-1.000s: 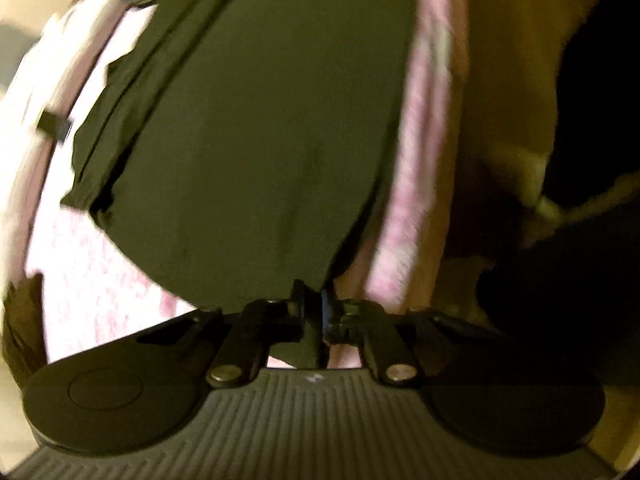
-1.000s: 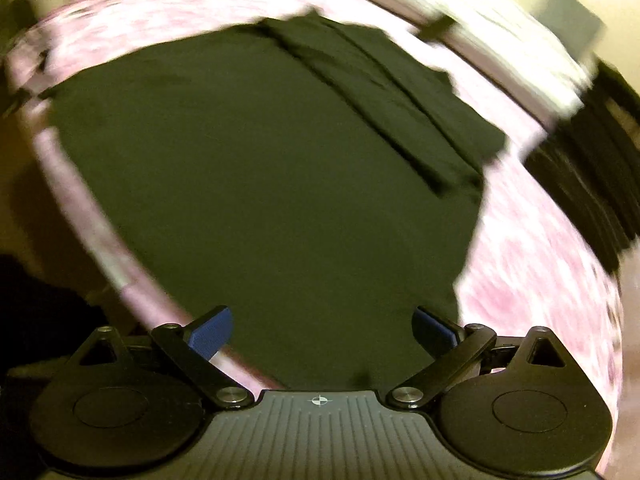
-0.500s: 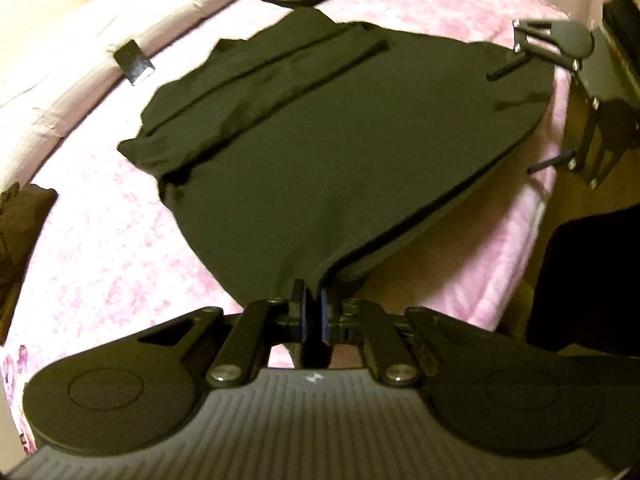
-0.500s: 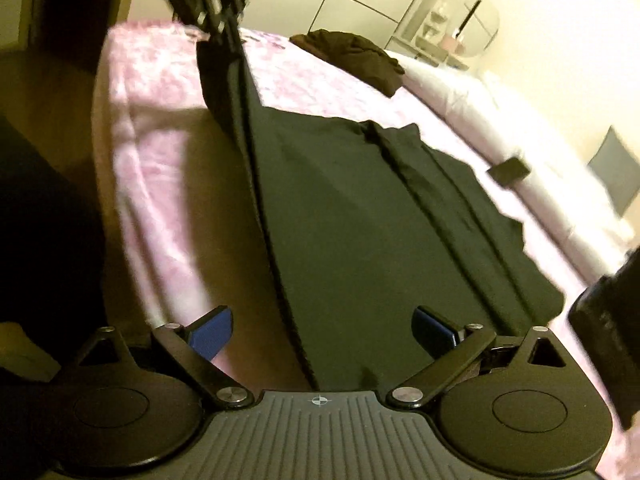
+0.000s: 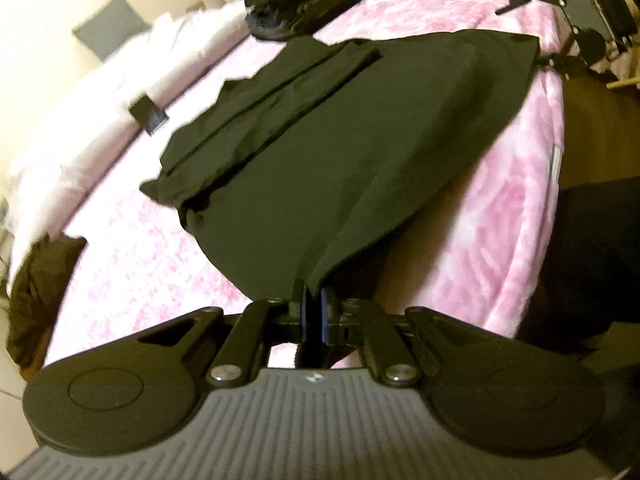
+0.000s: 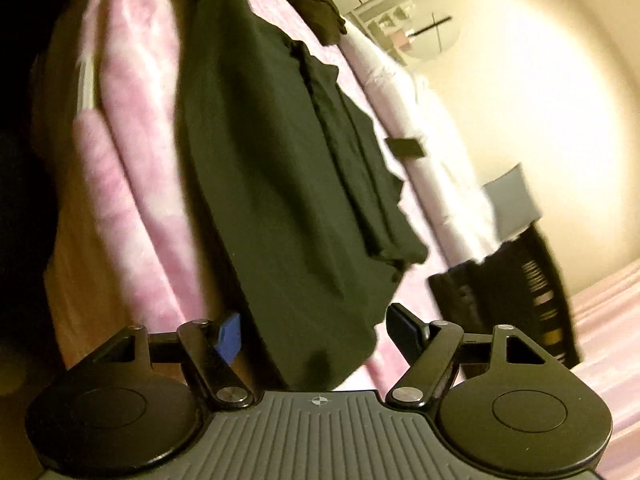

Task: Fold clothes
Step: 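Lift the shirt hem with both grippers toward the collar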

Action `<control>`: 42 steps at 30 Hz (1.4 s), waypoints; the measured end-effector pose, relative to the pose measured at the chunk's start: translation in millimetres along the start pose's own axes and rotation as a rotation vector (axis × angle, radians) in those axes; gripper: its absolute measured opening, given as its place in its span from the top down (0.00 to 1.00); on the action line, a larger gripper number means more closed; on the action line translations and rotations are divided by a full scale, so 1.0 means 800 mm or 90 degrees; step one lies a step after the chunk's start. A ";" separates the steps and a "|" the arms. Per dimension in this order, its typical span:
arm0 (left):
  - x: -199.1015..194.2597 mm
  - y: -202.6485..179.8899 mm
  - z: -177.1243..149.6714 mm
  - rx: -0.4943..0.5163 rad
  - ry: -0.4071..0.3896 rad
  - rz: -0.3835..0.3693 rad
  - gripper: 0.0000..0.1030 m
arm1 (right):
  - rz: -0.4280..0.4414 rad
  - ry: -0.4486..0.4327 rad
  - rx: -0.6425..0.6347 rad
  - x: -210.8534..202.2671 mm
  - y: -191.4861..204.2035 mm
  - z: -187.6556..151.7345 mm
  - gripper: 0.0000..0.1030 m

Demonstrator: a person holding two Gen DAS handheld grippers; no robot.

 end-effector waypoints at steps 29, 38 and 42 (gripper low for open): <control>-0.323 -0.134 -0.089 0.029 -0.128 0.068 0.97 | -0.118 0.025 0.064 -0.271 0.017 0.046 0.99; -0.355 -0.144 -0.078 0.025 -0.140 0.053 0.97 | -0.138 0.025 0.089 -0.318 0.019 0.059 0.99; -0.364 -0.132 -0.074 0.024 -0.160 0.067 0.97 | -0.149 0.021 0.096 -0.309 0.004 0.063 0.99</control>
Point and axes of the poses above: each gripper's, at about its wrist camera, not at the fingertips, and x roughly the way its jaws point, y to its left, z to its top, the point moved 5 cm from there along x, roughly the way its jaws point, and after that the axes turned 5 degrees about z, right-handed, at the moved point
